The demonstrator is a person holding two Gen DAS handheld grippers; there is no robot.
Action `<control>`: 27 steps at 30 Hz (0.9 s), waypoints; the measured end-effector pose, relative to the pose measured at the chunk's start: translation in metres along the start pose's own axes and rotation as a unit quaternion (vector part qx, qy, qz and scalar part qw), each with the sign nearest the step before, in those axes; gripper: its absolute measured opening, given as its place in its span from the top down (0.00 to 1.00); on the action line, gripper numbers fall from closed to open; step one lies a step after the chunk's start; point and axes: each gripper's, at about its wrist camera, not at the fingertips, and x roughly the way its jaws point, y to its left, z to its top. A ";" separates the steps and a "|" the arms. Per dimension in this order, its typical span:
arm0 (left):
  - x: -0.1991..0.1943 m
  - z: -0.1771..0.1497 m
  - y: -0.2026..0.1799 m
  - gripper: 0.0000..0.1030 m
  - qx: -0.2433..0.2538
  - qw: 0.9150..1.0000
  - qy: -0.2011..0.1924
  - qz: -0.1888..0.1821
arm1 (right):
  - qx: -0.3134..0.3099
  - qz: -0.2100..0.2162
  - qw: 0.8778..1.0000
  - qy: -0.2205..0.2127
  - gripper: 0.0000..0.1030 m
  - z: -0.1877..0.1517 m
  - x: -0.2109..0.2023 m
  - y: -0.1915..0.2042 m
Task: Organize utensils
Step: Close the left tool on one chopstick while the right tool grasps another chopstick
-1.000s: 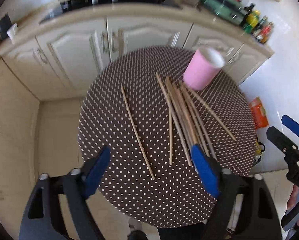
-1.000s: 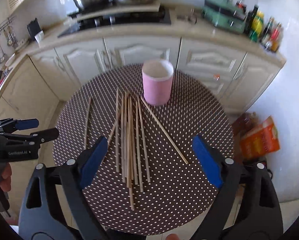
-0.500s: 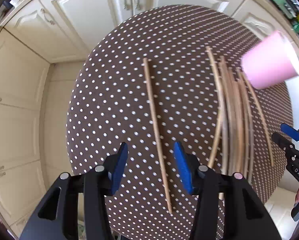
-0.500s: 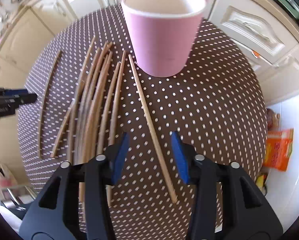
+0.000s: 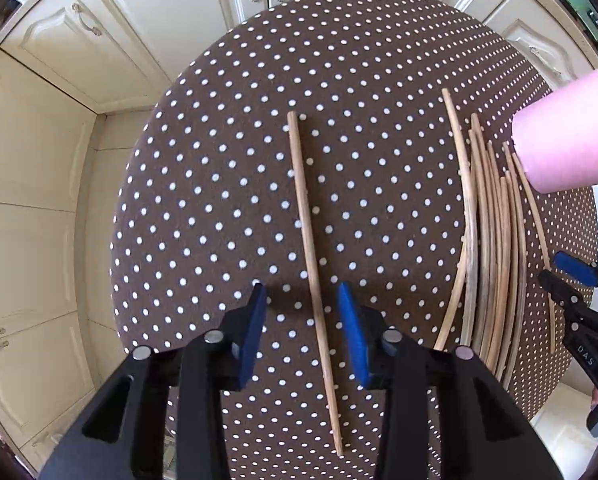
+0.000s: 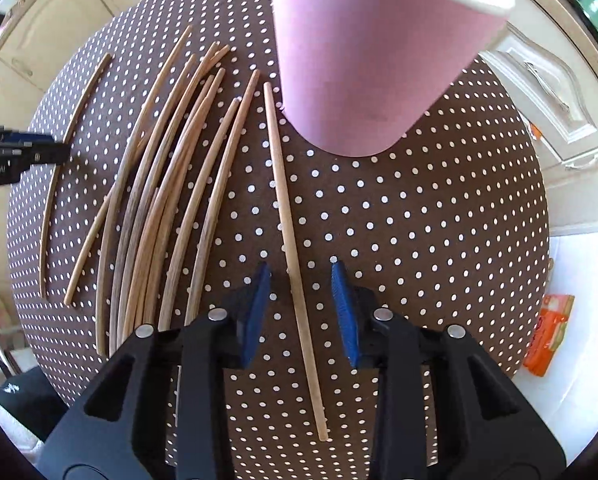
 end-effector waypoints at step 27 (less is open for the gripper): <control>-0.036 -0.022 -0.061 0.96 0.082 0.985 -0.113 -0.102 | 0.083 0.115 0.989 -0.048 0.95 -0.002 -0.051 -0.019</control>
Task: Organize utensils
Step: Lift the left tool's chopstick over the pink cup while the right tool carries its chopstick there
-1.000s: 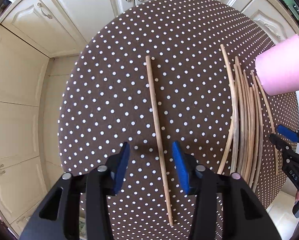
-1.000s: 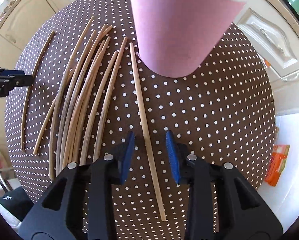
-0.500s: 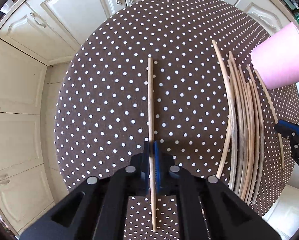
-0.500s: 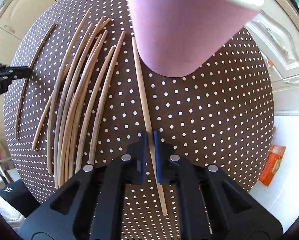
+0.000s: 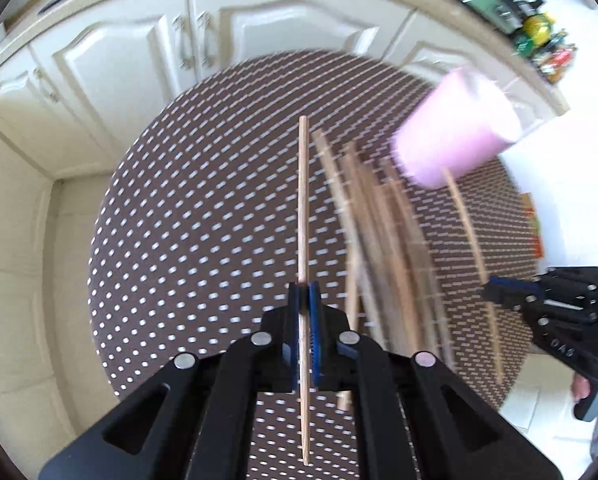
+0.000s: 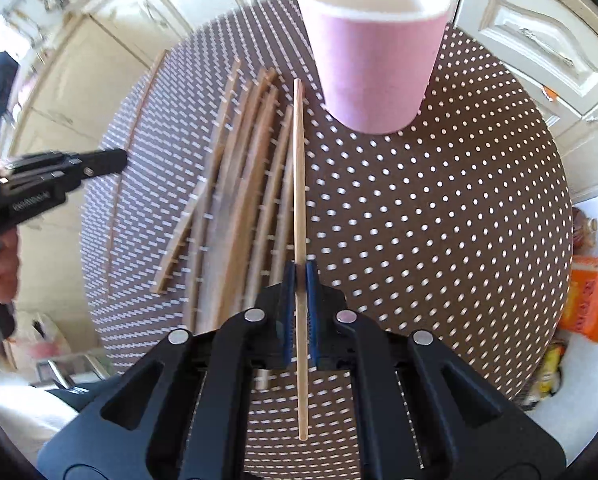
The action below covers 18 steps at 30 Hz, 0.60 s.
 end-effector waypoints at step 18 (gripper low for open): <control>-0.155 0.090 -0.095 0.95 0.078 0.956 -0.245 -0.141 | 0.087 0.058 0.941 -0.321 0.94 0.039 -0.169 -0.022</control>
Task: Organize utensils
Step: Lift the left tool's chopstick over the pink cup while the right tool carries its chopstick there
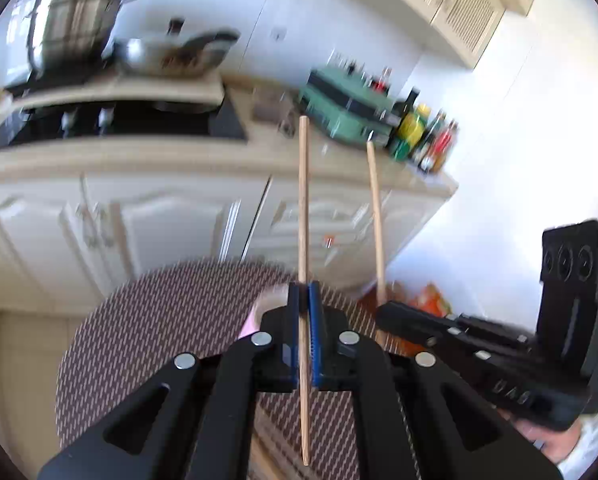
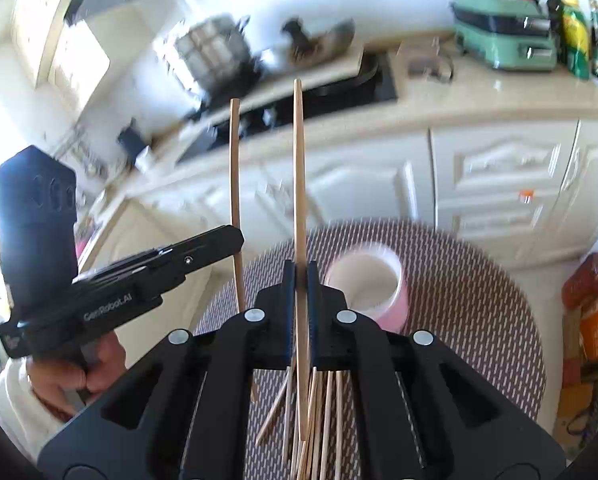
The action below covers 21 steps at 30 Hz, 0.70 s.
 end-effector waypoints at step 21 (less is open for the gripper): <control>0.103 0.006 0.011 0.95 0.010 0.998 -0.030 0.053 | 0.017 -0.035 0.996 -0.084 0.94 0.017 0.079 -0.053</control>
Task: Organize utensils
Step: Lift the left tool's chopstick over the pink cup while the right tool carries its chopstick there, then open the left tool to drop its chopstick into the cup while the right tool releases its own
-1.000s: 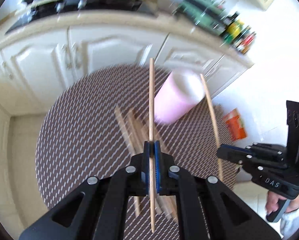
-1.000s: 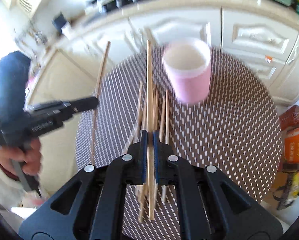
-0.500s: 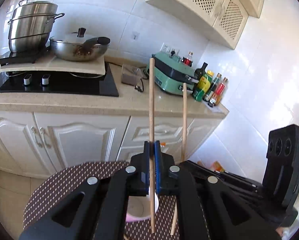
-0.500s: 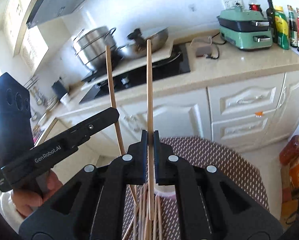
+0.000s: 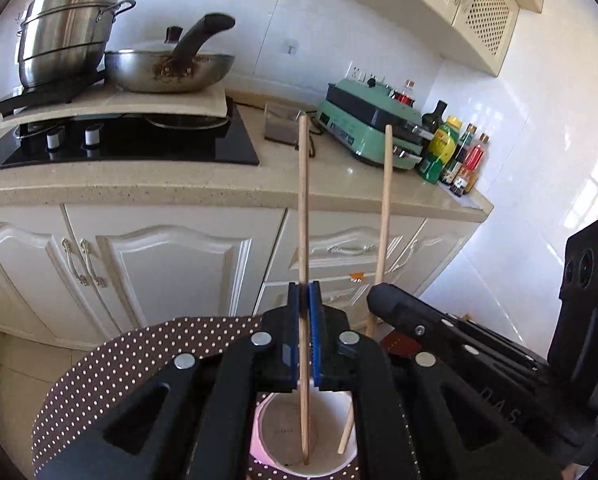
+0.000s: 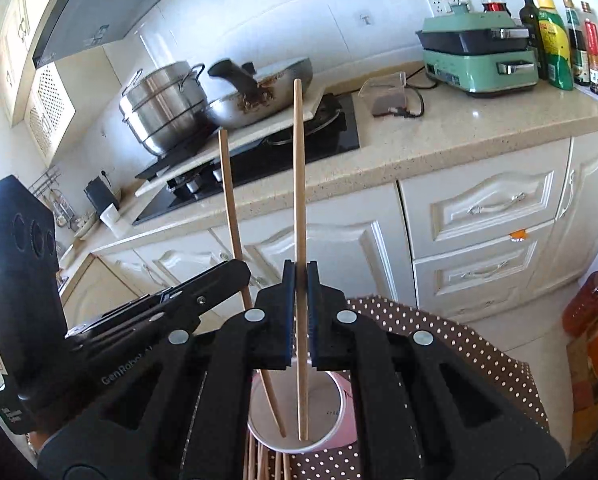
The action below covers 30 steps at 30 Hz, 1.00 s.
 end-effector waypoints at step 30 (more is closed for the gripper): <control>-0.048 -0.063 0.022 0.72 -0.009 0.996 0.085 0.007 | 0.010 -0.046 0.997 0.064 0.50 -0.058 -0.044 0.003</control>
